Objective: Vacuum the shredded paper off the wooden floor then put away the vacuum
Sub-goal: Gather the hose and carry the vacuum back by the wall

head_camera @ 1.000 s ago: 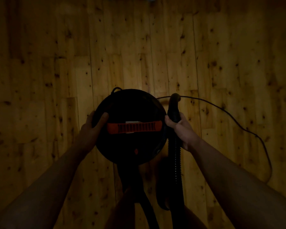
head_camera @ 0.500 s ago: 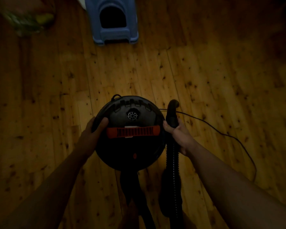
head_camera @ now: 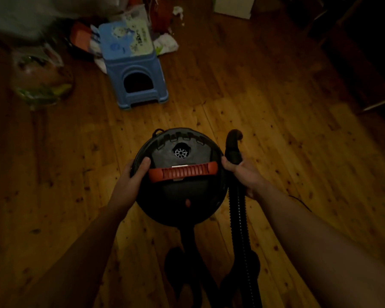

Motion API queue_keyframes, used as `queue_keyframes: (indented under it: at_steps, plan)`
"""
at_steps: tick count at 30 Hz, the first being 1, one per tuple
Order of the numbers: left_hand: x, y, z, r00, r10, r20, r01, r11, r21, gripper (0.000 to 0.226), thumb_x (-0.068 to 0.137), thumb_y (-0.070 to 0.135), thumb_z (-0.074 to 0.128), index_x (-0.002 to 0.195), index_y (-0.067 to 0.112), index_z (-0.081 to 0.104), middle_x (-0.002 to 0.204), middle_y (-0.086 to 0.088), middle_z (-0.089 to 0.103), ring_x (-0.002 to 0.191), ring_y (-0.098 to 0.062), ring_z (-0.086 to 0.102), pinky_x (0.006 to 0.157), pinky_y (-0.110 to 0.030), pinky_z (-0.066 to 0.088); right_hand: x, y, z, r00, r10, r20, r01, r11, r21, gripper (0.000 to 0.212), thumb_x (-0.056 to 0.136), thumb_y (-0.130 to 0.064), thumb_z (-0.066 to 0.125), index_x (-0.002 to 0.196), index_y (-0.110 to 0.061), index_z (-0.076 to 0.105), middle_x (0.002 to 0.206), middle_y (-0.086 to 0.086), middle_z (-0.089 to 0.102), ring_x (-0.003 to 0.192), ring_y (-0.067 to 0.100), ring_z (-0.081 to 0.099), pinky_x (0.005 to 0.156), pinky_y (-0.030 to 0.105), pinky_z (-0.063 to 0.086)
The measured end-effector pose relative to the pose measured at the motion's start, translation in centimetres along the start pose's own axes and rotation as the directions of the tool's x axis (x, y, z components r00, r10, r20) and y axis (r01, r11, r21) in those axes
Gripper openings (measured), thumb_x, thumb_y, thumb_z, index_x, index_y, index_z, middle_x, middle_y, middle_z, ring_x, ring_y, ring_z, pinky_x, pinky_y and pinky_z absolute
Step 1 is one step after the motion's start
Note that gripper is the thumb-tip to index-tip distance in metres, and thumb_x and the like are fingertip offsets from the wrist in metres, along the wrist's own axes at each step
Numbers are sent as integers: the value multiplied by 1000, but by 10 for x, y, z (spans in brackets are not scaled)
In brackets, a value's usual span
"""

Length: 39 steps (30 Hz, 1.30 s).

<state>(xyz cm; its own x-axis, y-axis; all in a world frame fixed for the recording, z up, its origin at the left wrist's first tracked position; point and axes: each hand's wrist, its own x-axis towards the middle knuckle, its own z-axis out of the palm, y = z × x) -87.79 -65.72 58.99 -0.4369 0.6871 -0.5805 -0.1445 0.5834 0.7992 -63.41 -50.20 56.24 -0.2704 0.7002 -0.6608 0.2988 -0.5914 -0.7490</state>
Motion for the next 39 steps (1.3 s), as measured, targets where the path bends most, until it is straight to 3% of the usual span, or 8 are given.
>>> queue_keyframes:
  at_steps: [6,9,10,12,15,26,36,39]
  plan:
    - [-21,56,15,999,22,-36,-22,1000,17,74,75,78,47,135,35,45,128,9,55,113,-18,55,94,-43,48,-16,-54,-21,999,-47,-8,47,999,-5,57,86,-33,73,133,-19,44,117,6,63,102,25,66,85,43,57]
    - [-39,85,28,998,51,-43,-50,998,29,50,84,71,43,120,36,47,110,16,56,105,-12,55,90,-35,46,-29,-73,-36,999,-48,-8,48,999,25,58,85,-31,75,132,-18,44,119,8,63,103,27,67,87,45,57]
    - [-46,94,32,998,56,-39,-54,998,41,54,83,73,42,122,36,47,111,16,56,106,-12,54,91,-35,46,-35,-79,-41,999,-45,-1,45,998,33,61,83,-33,76,133,-18,44,119,8,63,103,27,67,86,45,57]
    - [-56,112,42,998,50,-40,-47,996,81,85,70,89,42,133,32,47,127,10,56,117,-17,54,99,-42,46,-44,-90,-56,999,-37,20,36,998,51,68,79,-37,78,135,-17,45,120,9,63,102,28,67,81,42,58]
    - [-68,132,59,994,44,-103,-31,992,120,106,57,98,33,141,33,40,140,1,50,126,-25,50,104,-48,43,-56,-107,-76,997,-60,42,57,997,55,60,81,-33,76,132,-16,49,116,10,65,100,29,67,75,37,56]
    - [-126,206,152,992,91,-87,-78,987,143,120,47,105,25,139,29,44,137,-1,53,121,-27,54,102,-52,45,-127,-169,-183,992,-111,-62,114,992,57,56,87,-28,73,134,-17,45,118,10,63,97,26,67,74,38,55]
    - [-179,231,248,996,93,16,-94,969,228,127,47,105,24,148,28,32,148,-4,43,132,-31,45,107,-56,39,-186,-152,-288,978,-108,-181,125,989,84,52,88,-31,71,131,-16,47,116,10,63,97,25,65,71,35,53]
    - [-193,235,275,994,102,38,-108,959,261,130,46,106,22,148,26,30,149,-7,42,132,-33,45,107,-56,38,-200,-138,-316,972,-91,-215,118,986,118,59,84,-37,74,133,-17,47,119,12,63,100,27,66,70,35,54]
